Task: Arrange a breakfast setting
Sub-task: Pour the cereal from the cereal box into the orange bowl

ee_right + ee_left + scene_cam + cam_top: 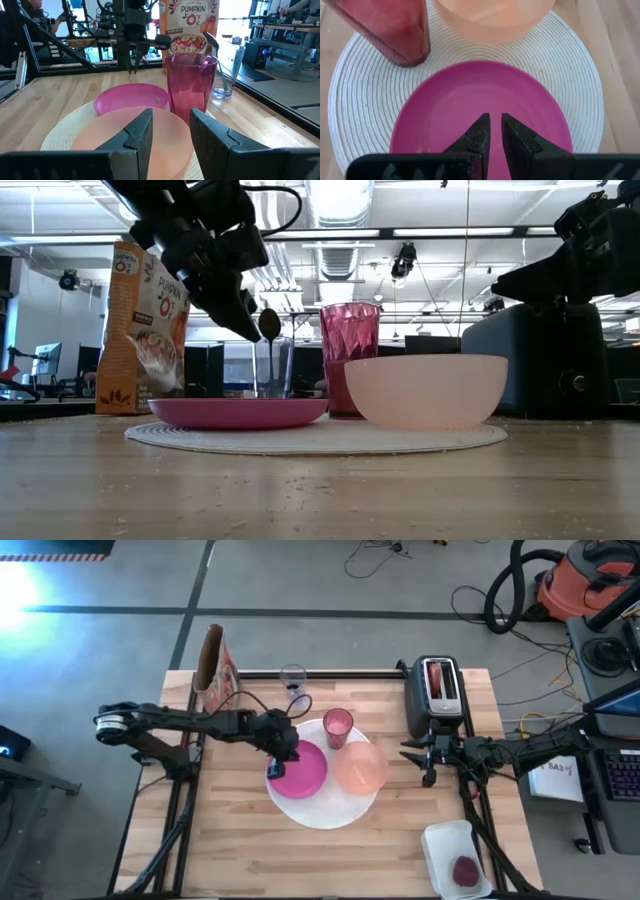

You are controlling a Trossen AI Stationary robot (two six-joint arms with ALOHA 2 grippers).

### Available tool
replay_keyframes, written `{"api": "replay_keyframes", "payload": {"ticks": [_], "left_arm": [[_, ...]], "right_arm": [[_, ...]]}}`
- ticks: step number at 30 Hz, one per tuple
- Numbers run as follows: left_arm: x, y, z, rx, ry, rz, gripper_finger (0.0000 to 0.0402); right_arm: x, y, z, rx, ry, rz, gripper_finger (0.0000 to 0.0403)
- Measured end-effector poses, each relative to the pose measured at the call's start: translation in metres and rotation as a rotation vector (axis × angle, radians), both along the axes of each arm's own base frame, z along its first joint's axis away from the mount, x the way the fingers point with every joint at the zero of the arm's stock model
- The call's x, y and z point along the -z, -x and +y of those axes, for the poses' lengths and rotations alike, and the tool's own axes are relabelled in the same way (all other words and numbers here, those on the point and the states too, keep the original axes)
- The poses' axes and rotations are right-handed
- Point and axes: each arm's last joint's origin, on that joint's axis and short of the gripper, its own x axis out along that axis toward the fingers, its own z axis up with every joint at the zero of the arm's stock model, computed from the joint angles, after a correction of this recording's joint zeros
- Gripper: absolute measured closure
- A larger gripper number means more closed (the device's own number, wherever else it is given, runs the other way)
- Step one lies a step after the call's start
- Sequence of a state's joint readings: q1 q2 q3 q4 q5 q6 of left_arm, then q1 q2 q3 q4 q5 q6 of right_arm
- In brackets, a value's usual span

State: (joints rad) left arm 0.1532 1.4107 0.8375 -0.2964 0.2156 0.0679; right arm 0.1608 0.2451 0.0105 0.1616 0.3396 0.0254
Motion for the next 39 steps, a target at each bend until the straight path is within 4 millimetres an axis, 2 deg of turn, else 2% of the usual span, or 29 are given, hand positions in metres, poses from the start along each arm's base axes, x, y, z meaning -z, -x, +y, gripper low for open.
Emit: {"api": "replay_keyframes", "payload": {"ticks": [10, 16, 23, 28, 32, 39], "left_arm": [[0.001, 0.000, -0.009, 0.036, -0.021, 0.012, 0.0372], [-0.004, -0.006, -0.018, 0.061, -0.020, -0.058, 0.0371], [-0.008, -0.011, -0.023, 0.026, 0.026, -0.121, 0.0343], [-0.009, -0.012, -0.032, 0.094, -0.057, -0.146, 0.0332], [-0.018, -0.008, -0.038, 0.144, -0.160, -0.186, 0.0335], [-0.029, 0.007, -0.038, 0.145, -0.203, -0.224, 0.0335]], "right_arm": [[0.000, 0.000, 0.000, 0.000, 0.000, 0.000, 0.0284], [0.000, 0.000, 0.000, 0.000, 0.000, 0.000, 0.0284], [0.000, 0.000, 0.000, 0.000, 0.000, 0.000, 0.0284], [0.000, 0.000, 0.000, 0.000, 0.000, 0.000, 0.0284], [0.000, 0.000, 0.000, 0.000, 0.000, 0.000, 0.0284], [0.000, 0.000, 0.000, 0.000, 0.000, 0.000, 0.0284]]}}
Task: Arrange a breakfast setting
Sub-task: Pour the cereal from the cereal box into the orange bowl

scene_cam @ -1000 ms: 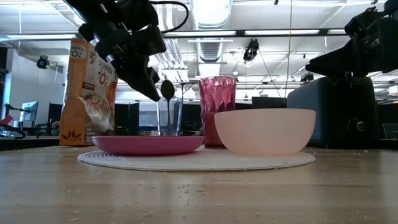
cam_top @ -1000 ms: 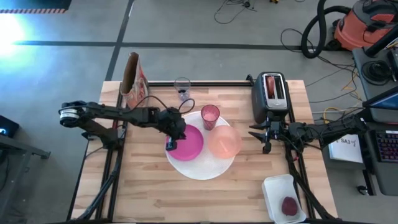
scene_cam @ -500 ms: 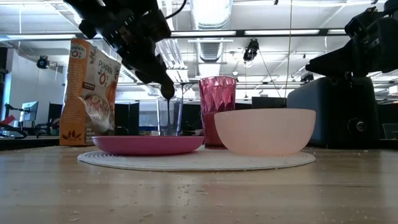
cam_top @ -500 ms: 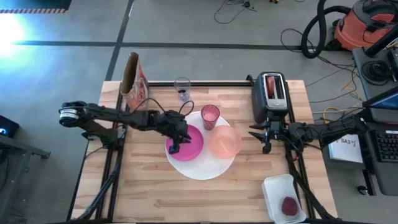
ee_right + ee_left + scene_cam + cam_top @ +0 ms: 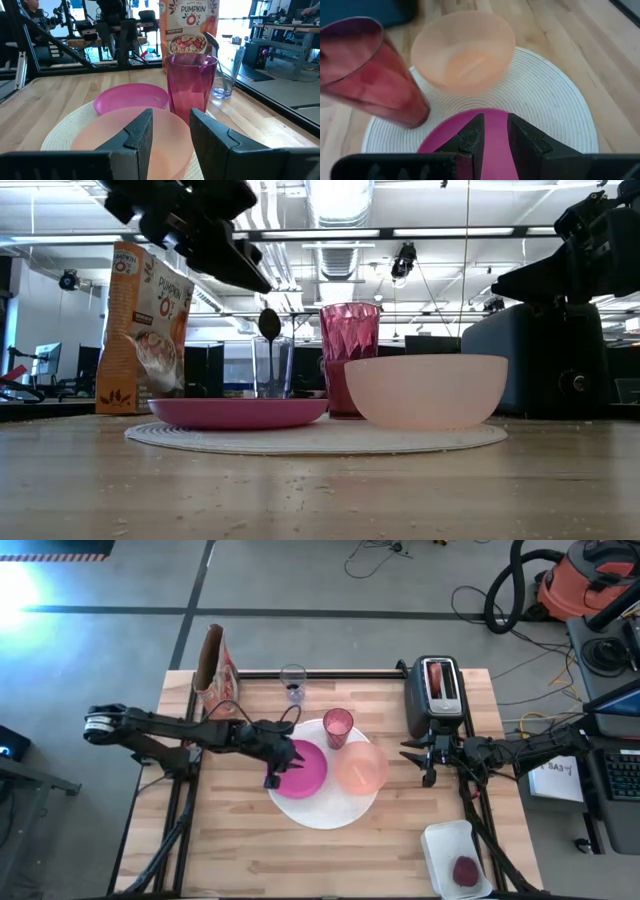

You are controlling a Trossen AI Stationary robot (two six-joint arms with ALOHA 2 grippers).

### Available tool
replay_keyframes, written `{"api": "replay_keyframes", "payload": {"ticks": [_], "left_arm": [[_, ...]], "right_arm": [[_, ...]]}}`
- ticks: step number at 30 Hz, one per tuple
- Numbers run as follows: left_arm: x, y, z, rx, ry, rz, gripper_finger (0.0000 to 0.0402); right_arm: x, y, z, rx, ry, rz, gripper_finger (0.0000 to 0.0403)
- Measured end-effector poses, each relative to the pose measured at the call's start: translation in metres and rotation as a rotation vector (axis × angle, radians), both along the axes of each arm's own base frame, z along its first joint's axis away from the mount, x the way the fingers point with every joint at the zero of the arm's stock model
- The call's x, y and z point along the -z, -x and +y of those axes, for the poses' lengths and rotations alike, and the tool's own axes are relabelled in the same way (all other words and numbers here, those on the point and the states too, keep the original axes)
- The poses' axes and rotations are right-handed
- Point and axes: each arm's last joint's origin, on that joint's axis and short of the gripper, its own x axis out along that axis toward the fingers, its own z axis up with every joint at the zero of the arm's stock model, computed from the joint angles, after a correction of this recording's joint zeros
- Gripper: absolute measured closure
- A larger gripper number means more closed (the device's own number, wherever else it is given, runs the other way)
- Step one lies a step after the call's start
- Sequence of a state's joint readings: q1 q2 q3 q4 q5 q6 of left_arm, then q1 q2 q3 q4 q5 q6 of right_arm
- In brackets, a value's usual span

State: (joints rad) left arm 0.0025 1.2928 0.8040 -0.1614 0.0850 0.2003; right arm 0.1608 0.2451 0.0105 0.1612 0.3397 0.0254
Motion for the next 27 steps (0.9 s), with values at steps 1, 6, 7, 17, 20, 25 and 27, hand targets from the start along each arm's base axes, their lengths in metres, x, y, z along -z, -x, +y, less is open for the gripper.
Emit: {"api": "replay_keyframes", "payload": {"ticks": [1, 6, 7, 17, 20, 25, 27], "left_arm": [[0.000, 0.003, 0.000, -0.014, -0.007, -0.003, 0.0335], [0.003, 0.027, 0.001, -0.065, 0.045, -0.021, 0.0335], [0.005, 0.033, 0.001, -0.072, 0.054, -0.025, 0.0335], [0.028, 0.076, 0.001, -0.112, 0.090, -0.229, 0.0335], [0.038, 0.082, 0.001, -0.110, 0.096, -0.293, 0.0335], [0.041, 0.086, 0.001, -0.122, 0.122, -0.337, 0.0336], [0.041, 0.086, 0.002, -0.137, 0.119, -0.339, 0.0336]], "right_arm": [[0.000, 0.000, 0.000, 0.000, 0.000, 0.000, 0.0284], [0.000, 0.000, 0.000, 0.000, 0.000, 0.000, 0.0284], [0.000, 0.000, 0.000, 0.000, 0.000, 0.000, 0.0284], [0.000, 0.000, 0.000, 0.000, 0.000, 0.000, 0.0284], [0.000, 0.000, 0.000, 0.000, 0.000, 0.000, 0.0284], [0.000, 0.000, 0.000, 0.000, 0.000, 0.000, 0.0284], [0.000, 0.000, 0.000, 0.000, 0.000, 0.000, 0.0284]]}}
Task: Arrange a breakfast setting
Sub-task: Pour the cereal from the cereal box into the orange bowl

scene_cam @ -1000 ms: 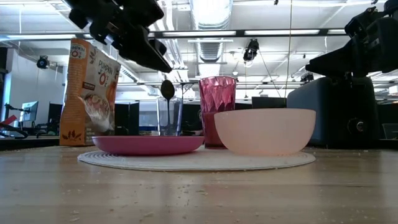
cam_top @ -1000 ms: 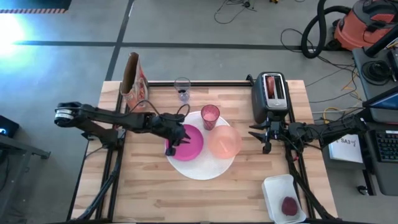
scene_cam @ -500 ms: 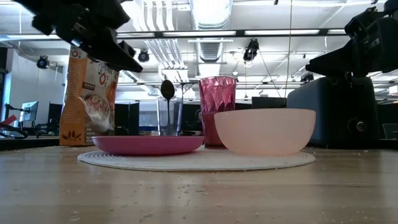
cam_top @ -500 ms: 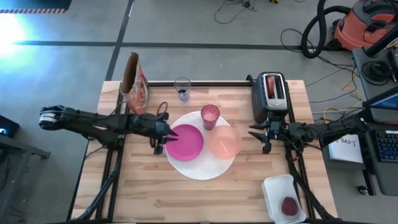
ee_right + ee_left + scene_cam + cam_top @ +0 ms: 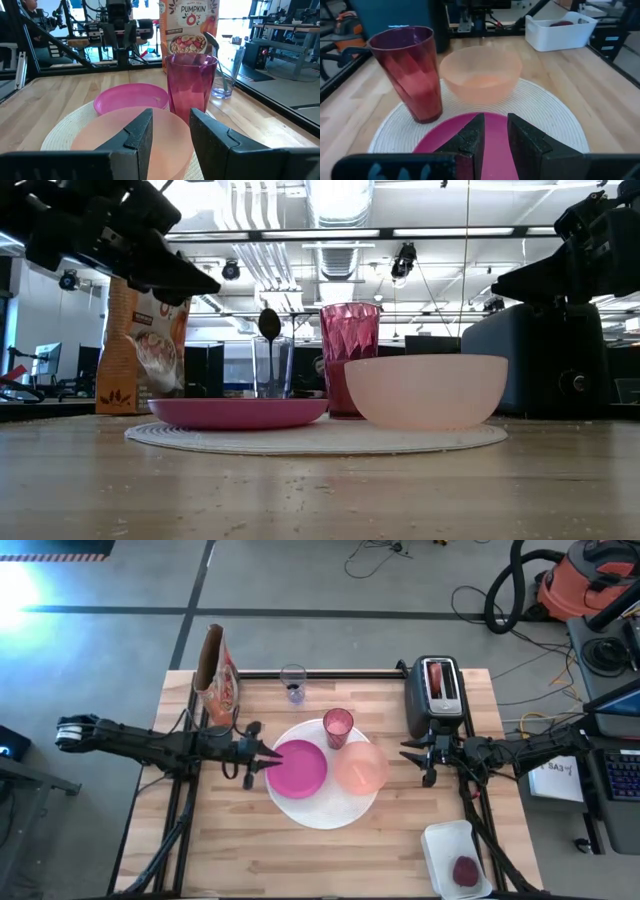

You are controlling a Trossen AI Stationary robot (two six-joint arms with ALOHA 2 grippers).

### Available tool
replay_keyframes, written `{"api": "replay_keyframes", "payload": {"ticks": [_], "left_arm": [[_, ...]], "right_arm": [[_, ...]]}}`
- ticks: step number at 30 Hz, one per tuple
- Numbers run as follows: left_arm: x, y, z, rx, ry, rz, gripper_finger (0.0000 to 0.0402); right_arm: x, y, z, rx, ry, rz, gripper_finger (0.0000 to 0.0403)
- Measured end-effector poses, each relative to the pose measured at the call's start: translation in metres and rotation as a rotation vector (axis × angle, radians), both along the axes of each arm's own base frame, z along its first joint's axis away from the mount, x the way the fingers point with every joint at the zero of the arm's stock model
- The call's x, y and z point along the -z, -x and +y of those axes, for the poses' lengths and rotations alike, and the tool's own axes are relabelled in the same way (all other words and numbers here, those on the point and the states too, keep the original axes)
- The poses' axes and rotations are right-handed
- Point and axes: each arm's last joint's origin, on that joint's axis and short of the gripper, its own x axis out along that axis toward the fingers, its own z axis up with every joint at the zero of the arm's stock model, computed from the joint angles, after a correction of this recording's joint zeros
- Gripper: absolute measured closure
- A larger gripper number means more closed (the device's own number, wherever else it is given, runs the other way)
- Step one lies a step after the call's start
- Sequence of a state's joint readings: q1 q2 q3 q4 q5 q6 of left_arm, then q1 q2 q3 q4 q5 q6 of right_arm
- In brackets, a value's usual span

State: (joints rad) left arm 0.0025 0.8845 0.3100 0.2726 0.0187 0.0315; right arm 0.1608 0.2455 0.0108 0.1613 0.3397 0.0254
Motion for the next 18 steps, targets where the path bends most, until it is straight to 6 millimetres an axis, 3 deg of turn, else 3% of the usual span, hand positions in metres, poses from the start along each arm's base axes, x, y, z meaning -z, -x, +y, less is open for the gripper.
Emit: {"api": "replay_keyframes", "payload": {"ticks": [6, 12, 18], "left_arm": [[0.000, 0.000, 0.002, -0.099, 0.053, -0.001, 0.0336], [0.007, 0.004, 0.008, -0.362, 0.214, -0.012, 0.0333], [0.021, 0.010, 0.010, -0.530, 0.390, 0.016, 0.0297]], "right_arm": [[0.000, 0.000, 0.000, 0.000, 0.000, 0.000, 0.0284], [0.000, 0.000, 0.000, 0.000, 0.000, 0.000, 0.0284], [0.000, 0.000, 0.000, 0.000, 0.000, 0.000, 0.0284]]}}
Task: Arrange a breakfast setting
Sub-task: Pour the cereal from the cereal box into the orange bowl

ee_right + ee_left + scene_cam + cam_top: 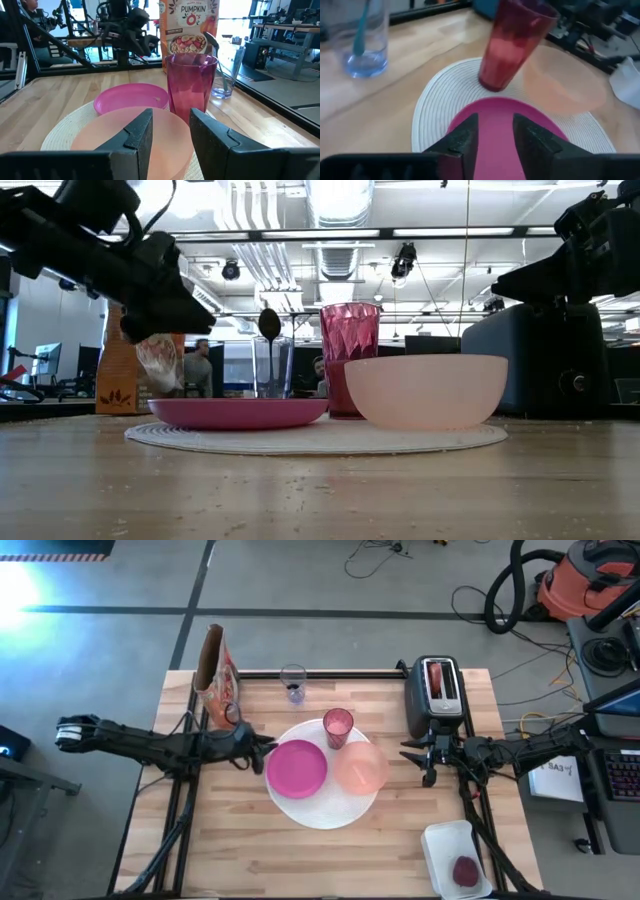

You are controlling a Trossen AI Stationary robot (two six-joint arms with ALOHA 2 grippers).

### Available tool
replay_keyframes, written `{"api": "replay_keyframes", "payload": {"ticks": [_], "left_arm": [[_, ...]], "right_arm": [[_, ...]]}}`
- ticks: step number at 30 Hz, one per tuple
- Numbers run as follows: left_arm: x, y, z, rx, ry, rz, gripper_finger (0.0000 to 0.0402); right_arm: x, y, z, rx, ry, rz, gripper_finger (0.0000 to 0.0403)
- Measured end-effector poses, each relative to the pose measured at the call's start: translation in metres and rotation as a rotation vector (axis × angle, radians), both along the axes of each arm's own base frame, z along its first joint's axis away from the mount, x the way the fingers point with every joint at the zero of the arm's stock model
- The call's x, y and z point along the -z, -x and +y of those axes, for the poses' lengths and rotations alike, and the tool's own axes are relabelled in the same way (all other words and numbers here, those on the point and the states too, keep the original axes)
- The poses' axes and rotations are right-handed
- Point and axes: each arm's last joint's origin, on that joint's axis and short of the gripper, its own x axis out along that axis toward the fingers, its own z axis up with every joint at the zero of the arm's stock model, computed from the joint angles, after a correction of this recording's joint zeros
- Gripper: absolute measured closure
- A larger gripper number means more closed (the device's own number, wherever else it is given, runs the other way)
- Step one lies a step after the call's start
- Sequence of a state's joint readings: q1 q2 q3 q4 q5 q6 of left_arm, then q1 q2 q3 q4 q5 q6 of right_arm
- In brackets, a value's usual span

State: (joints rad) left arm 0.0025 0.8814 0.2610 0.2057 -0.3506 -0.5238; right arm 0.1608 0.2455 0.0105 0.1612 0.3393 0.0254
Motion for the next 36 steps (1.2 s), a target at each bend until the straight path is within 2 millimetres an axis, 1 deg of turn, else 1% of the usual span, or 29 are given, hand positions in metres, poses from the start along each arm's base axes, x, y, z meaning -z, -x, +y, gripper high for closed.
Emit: {"api": "replay_keyframes", "payload": {"ticks": [6, 9, 12, 16, 20, 25, 30, 36], "left_arm": [[0.004, 0.004, 0.001, -0.086, 0.105, 0.024, 0.0238], [0.000, 0.006, 0.000, -0.090, 0.156, 0.039, 0.0214], [-0.007, 0.008, 0.000, -0.106, 0.202, 0.080, 0.0202], [-0.028, 0.011, 0.000, -0.137, 0.224, 0.183, 0.0198], [-0.055, 0.016, 0.001, -0.193, 0.230, 0.288, 0.0198], [-0.077, 0.022, 0.002, -0.287, 0.249, 0.414, 0.0198], [-0.086, 0.033, 0.002, -0.407, 0.309, 0.528, 0.0198], [-0.085, 0.045, 0.002, -0.514, 0.330, 0.595, 0.0198]], "right_arm": [[0.000, 0.000, 0.000, 0.000, 0.000, -0.001, 0.0284], [0.000, 0.000, 0.000, 0.000, 0.000, -0.001, 0.0284], [0.000, 0.000, 0.000, 0.000, 0.000, -0.001, 0.0284], [0.000, 0.000, 0.000, 0.000, 0.000, 0.000, 0.0284], [0.000, 0.000, 0.000, 0.000, 0.000, -0.001, 0.0284], [0.000, 0.000, 0.000, 0.000, 0.000, -0.001, 0.0284], [0.000, 0.000, 0.000, 0.000, 0.000, -0.001, 0.0284], [0.000, 0.000, 0.000, 0.000, 0.000, -0.001, 0.0284]]}}
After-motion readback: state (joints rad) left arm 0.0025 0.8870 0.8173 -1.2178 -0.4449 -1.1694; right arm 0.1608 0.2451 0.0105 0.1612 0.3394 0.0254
